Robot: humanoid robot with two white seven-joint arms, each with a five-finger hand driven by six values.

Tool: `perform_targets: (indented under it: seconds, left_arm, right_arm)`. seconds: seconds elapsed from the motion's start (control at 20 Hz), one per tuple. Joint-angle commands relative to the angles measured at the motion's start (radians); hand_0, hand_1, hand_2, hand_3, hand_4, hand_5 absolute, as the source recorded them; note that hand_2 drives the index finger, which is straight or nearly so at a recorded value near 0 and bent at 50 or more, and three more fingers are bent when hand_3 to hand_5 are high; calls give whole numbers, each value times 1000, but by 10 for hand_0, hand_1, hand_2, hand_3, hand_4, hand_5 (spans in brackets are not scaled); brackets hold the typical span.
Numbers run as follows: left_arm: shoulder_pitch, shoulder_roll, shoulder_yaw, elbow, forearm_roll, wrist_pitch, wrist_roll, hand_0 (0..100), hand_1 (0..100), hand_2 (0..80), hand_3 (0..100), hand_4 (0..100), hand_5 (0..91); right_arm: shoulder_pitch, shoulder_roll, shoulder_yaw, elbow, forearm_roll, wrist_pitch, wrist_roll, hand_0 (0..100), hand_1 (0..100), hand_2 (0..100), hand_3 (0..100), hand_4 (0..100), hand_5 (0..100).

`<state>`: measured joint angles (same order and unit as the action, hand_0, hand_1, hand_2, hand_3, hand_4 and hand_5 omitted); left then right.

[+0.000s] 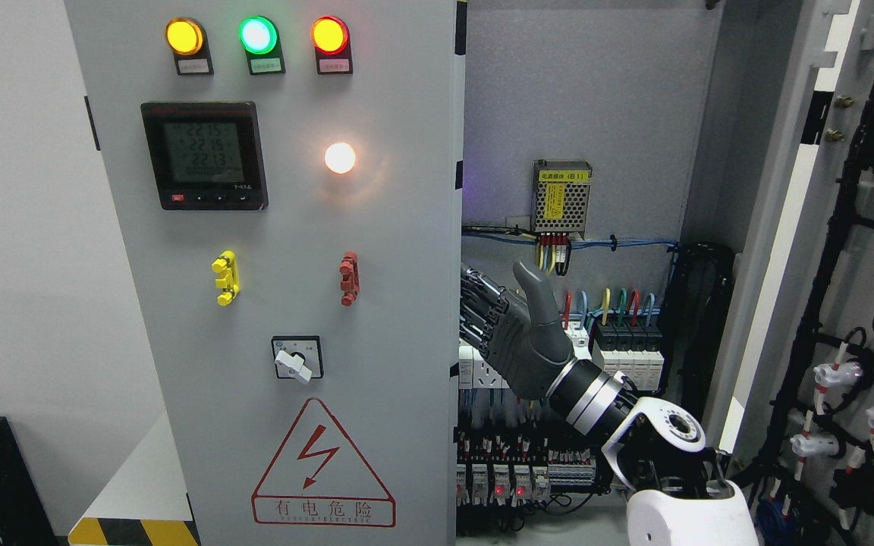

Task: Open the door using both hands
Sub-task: 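Hook the right hand fingers behind the indicator-light door's edge, then pull the indicator-light door outward with the right hand, swinging it open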

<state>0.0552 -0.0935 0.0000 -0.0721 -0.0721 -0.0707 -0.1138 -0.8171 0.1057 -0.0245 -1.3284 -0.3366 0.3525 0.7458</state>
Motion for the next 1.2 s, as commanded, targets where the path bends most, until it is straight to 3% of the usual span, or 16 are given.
perform_targets:
  seconds: [0.0,0.05,0.25,0.6,0.75,0.95,1.15]
  left_arm:
    - [0,0,26,0,0,0,0,0,0,0,0,0,0]
    - [0,0,26,0,0,0,0,0,0,0,0,0,0]
    - [0,0,26,0,0,0,0,0,0,0,0,0,0]
    - [0,0,26,0,0,0,0,0,0,0,0,0,0]
    - [0,0,26,0,0,0,0,0,0,0,0,0,0]
    - [0,0,26,0,0,0,0,0,0,0,0,0,0]
    - [0,0,26,0,0,0,0,0,0,0,0,0,0]
  right_arm:
    - [-7,-1,37,18,-1,-1,17,0,0,0,0,0,0]
    - [-7,-1,37,20,-1,0,21,0,0,0,0,0,0]
    - [-10,-1,38,21,1,14,102,0,0,0,0,0,0]
    - [-8,-1,44,11,-2,26,113,0,0,0,0,0,0]
    - [-2,-1,52,-15,-5,25,171,0,0,0,0,0,0]
    - [9,-3,54,-54,-5,23,175,0,0,0,0,0,0]
    - [99,0,89,-168,-7,17,176,0,0,0,0,0,0]
